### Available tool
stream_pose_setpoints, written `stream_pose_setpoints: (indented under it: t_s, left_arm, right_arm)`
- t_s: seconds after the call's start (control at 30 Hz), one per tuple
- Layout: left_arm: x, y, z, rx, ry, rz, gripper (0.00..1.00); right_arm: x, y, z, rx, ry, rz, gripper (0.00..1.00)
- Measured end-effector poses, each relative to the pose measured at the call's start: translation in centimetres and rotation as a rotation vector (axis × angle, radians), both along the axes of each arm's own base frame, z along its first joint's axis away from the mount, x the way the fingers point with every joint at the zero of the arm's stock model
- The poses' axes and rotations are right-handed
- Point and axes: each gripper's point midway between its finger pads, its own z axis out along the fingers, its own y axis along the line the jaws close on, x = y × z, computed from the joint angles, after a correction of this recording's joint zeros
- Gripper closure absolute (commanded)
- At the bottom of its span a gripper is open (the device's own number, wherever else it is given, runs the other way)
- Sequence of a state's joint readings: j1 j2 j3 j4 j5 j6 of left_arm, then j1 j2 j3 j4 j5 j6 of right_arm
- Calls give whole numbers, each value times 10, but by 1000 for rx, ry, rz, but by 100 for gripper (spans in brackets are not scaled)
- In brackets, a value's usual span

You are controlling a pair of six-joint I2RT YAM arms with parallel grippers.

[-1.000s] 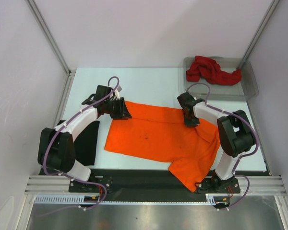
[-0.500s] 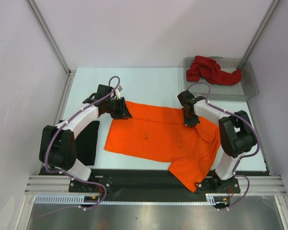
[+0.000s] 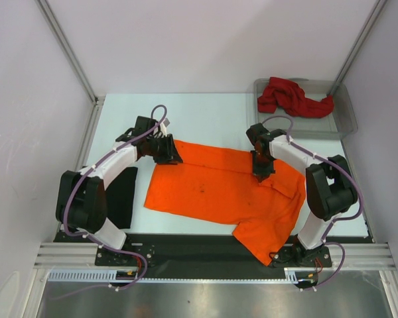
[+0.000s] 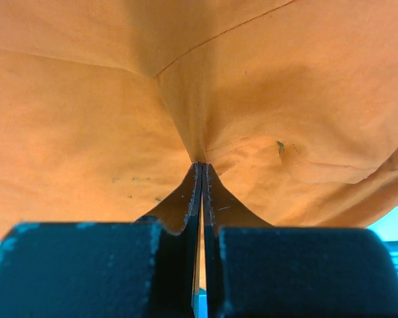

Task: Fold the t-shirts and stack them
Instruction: Fold the tshirt

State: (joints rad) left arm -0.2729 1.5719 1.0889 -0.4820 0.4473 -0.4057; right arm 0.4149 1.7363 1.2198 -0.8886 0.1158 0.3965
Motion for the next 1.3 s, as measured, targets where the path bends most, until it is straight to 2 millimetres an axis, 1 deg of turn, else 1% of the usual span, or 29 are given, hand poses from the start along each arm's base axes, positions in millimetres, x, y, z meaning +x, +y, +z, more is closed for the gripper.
stream_pose_setpoints:
  t_s: [0.2,0.27,0.3,0.4,0.47,0.5,0.53,0.6,0.63,0.67,0.73,0.8,0.83,0.9,0.97,1.03,1.1,1.13,1.17,1.23,1.3]
  left_arm:
    - [0,0,0,2,-4,-6,63]
    - [0,0,0,2,-4,-6,62]
    - [0,0,0,2,-4,-6,62]
    - [0,-1,-1,-1,1,-8,62]
    - [-1,-1,-2,-4,7,-10,62]
    - [-1,-2,-3,-6,10,-10,62]
    - [-1,-2,-3,-10,13,-12,62]
    - [-1,-5,-1,-24,13,-15,62]
    - [-1,-6,0,-28,9,-17,62]
    - [0,-7,0,-33,6,-17,62]
    - [2,-8,2,-39,0,-16,62]
    - [2,-10,1,-45,1,-18,62]
    - [3,-11,0,-50,8,-18,62]
    - [6,-13,-3,-59,21,-17,62]
    - [12,-16,-7,-69,35,-10,62]
    - [21,-20,-10,-86,51,0,62]
    - [30,-23,-14,-100,61,7,62]
    - [35,-24,-16,-111,69,15,63]
    - [40,-25,-19,-123,78,22,63]
    - [49,-24,-24,-153,104,49,63]
    - [58,-21,-31,-179,132,83,62]
  right_arm:
    - [-7,7,1,35,33,-11,100]
    - [-8,12,2,57,37,-16,91]
    - [-9,15,3,76,43,-22,80]
    - [-10,22,4,136,65,-46,69]
    - [-10,25,6,181,78,-68,66]
    - [-8,24,9,203,76,-85,59]
    - [-5,19,12,223,68,-105,58]
    - [4,4,24,247,29,-160,52]
    - [12,-7,35,269,-19,-195,49]
    - [17,-20,38,273,-38,-235,49]
    - [33,-53,51,288,-138,-346,45]
    - [45,-93,59,293,-259,-476,44]
    - [50,-110,61,298,-319,-534,44]
    - [52,-133,57,310,-402,-620,44]
    - [51,-146,49,315,-433,-676,44]
    - [54,-157,41,312,-450,-705,43]
    - [64,-168,36,304,-473,-716,42]
    - [69,-174,33,297,-478,-720,38]
    - [74,-180,30,291,-483,-720,37]
    - [82,-190,22,280,-486,-716,36]
    - [86,-199,14,275,-486,-717,36]
